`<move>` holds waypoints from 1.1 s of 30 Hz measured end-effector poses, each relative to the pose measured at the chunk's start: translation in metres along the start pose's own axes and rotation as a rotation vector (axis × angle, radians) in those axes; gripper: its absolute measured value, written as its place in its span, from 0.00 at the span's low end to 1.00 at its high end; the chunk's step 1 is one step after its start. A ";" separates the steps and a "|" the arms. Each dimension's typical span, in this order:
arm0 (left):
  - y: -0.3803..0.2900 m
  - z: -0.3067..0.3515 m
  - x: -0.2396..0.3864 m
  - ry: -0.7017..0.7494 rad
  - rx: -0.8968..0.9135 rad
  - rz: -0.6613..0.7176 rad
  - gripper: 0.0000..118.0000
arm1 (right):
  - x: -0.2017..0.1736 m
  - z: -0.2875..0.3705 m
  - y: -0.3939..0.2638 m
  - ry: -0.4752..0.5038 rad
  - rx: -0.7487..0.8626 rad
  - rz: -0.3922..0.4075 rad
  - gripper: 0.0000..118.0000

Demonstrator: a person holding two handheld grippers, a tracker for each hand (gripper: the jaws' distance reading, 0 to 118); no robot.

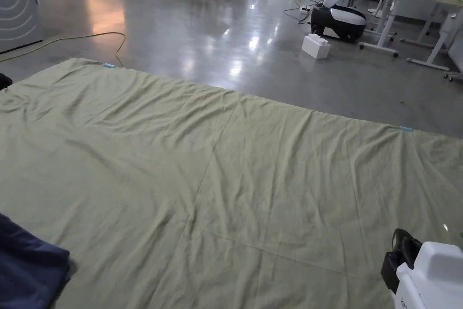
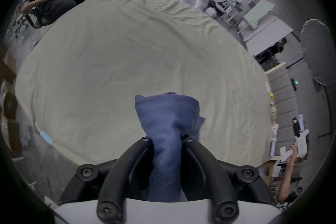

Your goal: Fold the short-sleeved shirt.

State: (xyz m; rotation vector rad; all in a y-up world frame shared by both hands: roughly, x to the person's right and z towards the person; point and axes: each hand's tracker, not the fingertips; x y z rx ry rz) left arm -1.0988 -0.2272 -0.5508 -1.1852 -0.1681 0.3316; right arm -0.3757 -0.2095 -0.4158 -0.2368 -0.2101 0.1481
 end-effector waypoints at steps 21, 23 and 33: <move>-0.027 -0.054 0.062 0.497 0.290 -0.189 0.53 | 0.004 0.000 -0.010 0.006 -0.011 -0.018 0.00; -0.045 -0.067 0.088 0.454 0.340 -0.206 0.53 | 0.003 0.002 -0.012 0.010 -0.009 -0.027 0.00; -0.134 -0.108 0.260 0.145 0.666 -0.255 0.53 | -0.001 0.009 -0.023 0.010 -0.010 -0.039 0.00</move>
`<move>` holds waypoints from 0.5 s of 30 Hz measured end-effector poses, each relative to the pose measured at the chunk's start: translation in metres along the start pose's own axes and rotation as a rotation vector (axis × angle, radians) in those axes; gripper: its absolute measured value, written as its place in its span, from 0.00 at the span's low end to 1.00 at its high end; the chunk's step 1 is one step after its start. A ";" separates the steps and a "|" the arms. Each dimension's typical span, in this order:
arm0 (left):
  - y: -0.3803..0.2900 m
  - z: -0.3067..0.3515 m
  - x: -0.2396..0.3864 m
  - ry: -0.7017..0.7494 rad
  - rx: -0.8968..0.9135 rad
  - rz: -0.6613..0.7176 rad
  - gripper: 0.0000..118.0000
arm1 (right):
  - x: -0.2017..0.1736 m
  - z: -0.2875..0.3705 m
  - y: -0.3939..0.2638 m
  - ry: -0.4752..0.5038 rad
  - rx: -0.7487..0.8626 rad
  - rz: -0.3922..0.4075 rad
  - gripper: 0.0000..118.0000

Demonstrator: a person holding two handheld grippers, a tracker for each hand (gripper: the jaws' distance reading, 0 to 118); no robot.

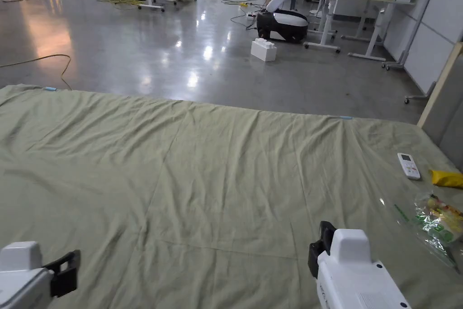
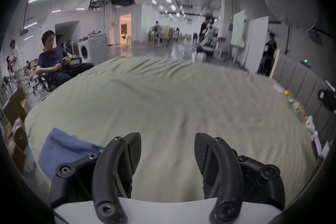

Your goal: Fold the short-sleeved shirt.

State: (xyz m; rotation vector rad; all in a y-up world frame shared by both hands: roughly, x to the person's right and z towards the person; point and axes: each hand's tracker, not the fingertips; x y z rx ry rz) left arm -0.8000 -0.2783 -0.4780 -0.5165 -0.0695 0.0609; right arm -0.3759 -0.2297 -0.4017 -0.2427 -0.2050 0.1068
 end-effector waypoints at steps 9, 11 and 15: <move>0.034 0.022 0.099 -0.063 0.301 -0.099 0.28 | 0.002 0.008 0.005 -0.022 0.026 -0.043 0.00; 0.037 0.024 0.110 -0.050 0.335 -0.157 0.26 | 0.002 0.009 0.005 -0.027 0.030 -0.045 0.00; 0.039 0.027 0.121 -0.053 0.342 -0.152 0.09 | 0.003 0.010 0.003 -0.041 0.040 -0.064 0.00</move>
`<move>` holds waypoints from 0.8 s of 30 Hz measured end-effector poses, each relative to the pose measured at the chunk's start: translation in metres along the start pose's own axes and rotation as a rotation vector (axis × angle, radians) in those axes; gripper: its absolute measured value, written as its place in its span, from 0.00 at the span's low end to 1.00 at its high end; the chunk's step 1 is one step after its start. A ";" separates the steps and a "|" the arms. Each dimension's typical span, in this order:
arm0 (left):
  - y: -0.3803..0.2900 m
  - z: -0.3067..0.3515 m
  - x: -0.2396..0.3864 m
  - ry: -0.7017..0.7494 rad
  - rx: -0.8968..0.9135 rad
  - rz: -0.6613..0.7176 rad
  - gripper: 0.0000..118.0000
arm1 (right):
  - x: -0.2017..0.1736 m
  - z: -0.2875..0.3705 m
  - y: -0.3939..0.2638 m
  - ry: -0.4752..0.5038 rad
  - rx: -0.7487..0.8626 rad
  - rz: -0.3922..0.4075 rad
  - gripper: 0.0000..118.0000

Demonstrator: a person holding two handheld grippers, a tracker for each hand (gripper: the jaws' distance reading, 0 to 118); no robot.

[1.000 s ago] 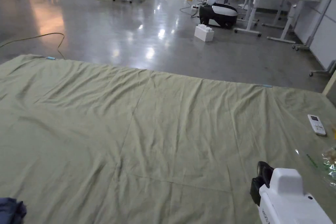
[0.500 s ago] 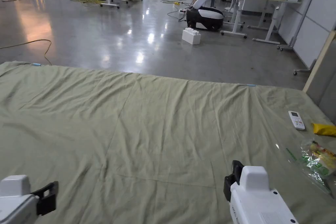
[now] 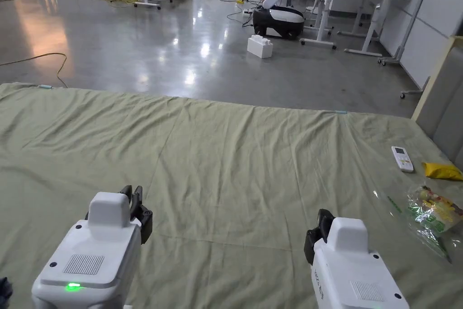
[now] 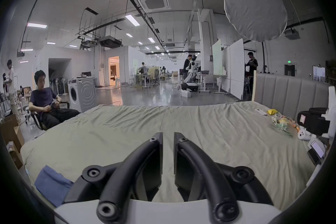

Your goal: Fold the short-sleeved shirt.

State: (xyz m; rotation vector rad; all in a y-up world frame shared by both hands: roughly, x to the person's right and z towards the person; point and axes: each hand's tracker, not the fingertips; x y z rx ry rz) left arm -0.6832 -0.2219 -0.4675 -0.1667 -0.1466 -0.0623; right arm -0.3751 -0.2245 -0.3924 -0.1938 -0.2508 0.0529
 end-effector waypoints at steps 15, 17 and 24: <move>-0.007 0.007 0.009 -0.005 -0.015 -0.004 0.01 | 0.000 0.003 -0.006 -0.004 -0.005 -0.019 0.00; -0.006 0.008 0.009 -0.008 -0.013 -0.009 0.01 | 0.000 0.003 -0.006 -0.003 -0.005 -0.025 0.00; -0.003 0.009 0.007 0.007 -0.001 -0.013 0.01 | -0.001 0.003 -0.004 0.001 -0.003 -0.021 0.00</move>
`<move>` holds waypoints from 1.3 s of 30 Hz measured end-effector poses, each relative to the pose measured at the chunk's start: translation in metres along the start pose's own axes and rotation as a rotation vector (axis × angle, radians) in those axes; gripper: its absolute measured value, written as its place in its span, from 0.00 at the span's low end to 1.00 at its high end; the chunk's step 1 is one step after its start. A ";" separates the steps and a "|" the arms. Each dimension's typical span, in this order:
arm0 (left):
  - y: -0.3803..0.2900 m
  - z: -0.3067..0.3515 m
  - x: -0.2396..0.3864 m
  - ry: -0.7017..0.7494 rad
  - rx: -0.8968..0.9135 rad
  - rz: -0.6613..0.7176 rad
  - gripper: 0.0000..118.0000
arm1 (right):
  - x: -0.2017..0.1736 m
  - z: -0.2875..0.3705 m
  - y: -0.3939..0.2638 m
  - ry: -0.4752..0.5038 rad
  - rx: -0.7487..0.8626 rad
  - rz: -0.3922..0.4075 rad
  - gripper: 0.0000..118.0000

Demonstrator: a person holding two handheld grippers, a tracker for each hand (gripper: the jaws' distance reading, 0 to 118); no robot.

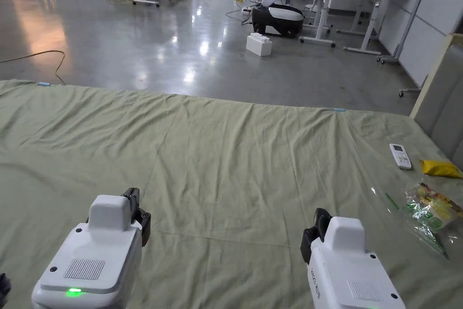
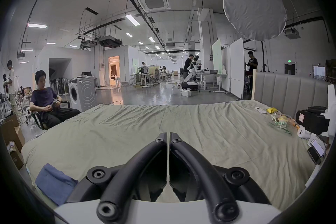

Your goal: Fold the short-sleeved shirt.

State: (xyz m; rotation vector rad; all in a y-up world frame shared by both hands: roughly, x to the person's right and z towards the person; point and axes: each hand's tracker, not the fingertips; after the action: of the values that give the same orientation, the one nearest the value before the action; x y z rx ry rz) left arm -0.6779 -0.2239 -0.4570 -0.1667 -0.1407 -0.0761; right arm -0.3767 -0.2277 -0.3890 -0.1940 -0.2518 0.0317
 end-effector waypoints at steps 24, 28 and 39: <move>-0.001 0.002 -0.012 0.035 0.027 -0.004 0.72 | -0.003 0.001 -0.003 -0.015 0.018 0.001 0.89; -0.001 0.001 -0.013 0.042 0.016 0.002 0.80 | -0.002 0.003 -0.002 -0.017 0.033 -0.005 0.96; 0.003 0.000 -0.021 0.029 0.000 0.057 0.82 | 0.000 0.001 0.002 -0.029 0.040 -0.048 1.00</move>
State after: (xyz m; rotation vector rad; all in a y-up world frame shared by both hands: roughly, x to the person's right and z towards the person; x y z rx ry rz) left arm -0.6989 -0.2197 -0.4604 -0.1695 -0.1070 -0.0215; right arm -0.3776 -0.2253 -0.3882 -0.1477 -0.2842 -0.0084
